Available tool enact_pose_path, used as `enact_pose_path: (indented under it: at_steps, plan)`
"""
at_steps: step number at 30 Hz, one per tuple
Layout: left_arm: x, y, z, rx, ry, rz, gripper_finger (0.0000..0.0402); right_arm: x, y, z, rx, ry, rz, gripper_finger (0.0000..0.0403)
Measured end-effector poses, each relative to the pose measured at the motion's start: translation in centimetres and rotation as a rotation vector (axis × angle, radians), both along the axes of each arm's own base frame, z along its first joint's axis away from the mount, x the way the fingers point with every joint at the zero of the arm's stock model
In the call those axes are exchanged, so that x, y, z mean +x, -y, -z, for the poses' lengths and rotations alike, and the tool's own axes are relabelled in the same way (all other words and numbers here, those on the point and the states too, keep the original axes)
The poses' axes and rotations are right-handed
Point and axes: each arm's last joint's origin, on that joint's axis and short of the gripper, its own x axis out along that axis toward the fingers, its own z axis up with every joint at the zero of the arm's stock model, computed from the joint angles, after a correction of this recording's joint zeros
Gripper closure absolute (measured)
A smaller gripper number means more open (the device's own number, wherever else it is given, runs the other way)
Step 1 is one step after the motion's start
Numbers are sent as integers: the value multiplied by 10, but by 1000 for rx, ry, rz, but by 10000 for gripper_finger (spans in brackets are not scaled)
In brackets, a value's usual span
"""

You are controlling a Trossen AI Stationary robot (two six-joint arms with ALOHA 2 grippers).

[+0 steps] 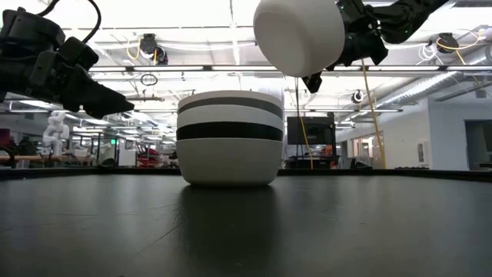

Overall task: Nest bowls inside each other
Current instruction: Stack the white bowl on top of the white bowl

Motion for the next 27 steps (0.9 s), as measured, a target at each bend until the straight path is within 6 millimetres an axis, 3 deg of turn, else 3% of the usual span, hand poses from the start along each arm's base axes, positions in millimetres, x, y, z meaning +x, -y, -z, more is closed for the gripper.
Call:
enact_pose_path:
  at_steps: [9,17,27]
  plan:
    - [0,0,0,0,0,0,179,1,1,-6,8,-5,2,403]
    - [0,0,0,0,0,0,179,9,5,-30,-21,39,1,403]
    - [0,0,0,1,0,0,179,53,26,-27,-7,-95,-36,403]
